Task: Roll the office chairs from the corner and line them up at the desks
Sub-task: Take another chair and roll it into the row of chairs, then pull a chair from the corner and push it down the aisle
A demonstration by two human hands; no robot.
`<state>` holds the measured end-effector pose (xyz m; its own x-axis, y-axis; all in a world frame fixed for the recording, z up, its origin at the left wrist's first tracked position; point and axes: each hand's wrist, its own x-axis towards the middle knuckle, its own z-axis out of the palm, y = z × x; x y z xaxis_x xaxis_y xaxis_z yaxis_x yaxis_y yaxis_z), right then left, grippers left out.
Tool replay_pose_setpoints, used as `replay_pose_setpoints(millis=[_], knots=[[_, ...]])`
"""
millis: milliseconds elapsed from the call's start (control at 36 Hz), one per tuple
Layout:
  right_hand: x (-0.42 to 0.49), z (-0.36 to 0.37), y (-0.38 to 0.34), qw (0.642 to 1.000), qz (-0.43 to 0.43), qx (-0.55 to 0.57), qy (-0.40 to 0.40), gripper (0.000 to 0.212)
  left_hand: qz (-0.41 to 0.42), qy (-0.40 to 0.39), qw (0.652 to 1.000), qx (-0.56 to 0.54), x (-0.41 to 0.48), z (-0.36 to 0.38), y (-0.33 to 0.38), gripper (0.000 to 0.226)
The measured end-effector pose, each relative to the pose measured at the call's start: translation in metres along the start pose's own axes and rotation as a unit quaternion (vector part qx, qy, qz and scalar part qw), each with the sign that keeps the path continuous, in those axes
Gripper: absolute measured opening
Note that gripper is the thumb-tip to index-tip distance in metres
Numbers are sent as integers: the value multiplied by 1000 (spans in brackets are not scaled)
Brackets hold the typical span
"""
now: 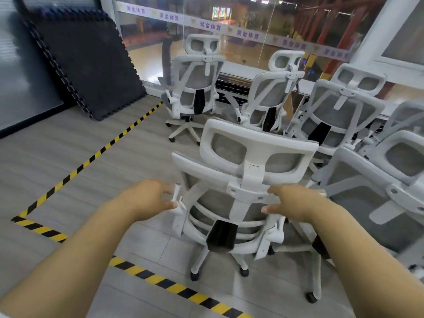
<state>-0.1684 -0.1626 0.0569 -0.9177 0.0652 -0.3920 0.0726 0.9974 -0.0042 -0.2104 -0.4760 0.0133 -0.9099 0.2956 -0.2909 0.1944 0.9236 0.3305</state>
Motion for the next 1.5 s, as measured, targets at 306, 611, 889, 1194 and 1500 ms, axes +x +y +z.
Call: replay_pose_setpoints(millis=[306, 611, 889, 1194, 1500], knots=[[-60, 18, -173, 991, -118, -50, -36, 59, -124, -21, 992, 26, -157, -5, -138, 51], [-67, 46, -366, 956, -272, -93, -54, 68, -280, 38, 959, -4, -311, -4, -271, 45], [-50, 48, -547, 908, -386, -156, -55, 66, -404, 73, 910, -52, -396, -17, -374, 45], [-20, 40, -776, 833, -510, -204, -73, 69, -541, 112, 828, -97, -452, -55, -511, 49], [0, 27, -963, 793, -558, -235, -67, 66, -586, 138, 786, -139, -478, -84, -641, 49]])
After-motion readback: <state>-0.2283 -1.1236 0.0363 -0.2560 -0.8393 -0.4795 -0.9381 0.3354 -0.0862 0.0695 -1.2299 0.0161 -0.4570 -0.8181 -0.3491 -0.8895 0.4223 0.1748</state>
